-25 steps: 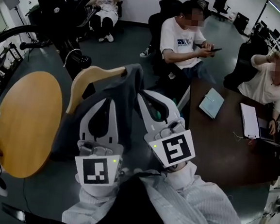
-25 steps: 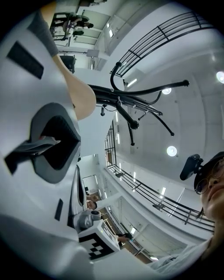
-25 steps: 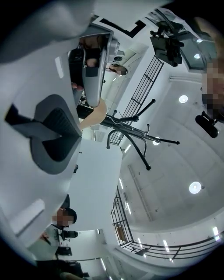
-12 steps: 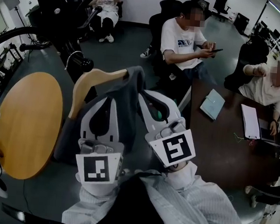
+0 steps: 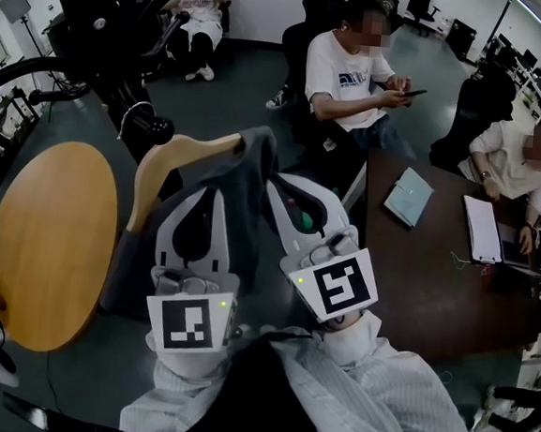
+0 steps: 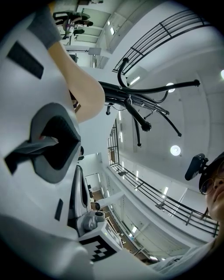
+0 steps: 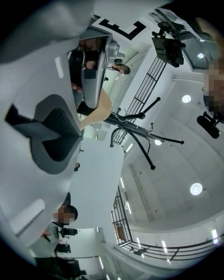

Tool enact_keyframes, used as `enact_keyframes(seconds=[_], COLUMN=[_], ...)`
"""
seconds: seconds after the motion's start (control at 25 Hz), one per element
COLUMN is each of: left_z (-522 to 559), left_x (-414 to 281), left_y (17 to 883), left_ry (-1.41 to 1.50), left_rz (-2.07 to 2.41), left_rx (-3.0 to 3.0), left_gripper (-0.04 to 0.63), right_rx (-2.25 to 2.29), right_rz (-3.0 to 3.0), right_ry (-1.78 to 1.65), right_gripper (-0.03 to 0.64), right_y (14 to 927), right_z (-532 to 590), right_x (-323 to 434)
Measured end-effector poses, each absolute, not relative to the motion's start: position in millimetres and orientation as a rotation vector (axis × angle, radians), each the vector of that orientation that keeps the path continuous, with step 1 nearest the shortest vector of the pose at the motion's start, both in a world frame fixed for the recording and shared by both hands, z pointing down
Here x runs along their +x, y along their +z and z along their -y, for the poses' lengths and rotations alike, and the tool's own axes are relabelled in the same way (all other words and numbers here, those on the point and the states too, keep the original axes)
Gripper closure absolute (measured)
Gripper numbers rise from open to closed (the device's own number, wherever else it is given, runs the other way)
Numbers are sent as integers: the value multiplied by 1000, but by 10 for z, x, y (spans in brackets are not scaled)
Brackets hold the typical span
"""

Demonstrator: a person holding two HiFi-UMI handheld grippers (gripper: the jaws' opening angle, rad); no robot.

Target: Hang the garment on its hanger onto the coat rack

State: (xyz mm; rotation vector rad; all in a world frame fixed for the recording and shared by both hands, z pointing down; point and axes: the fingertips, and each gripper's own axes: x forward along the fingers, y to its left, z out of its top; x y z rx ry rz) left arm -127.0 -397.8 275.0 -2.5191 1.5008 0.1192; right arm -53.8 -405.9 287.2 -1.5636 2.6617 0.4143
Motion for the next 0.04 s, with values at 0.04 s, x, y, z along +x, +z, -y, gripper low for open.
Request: enact_keyframes(seconds=[0.04], left_z=[3987], left_x=[-1259], left_y=[2757], left_ry=[116], left_rz=[-1499], left_rx=[-2520], left_gripper=[591], right_rx=[-1566], right_rz=[-2663], right_ry=[412], right_gripper=[617], right_y=[2880], right_z=[4067], right_x=[-528])
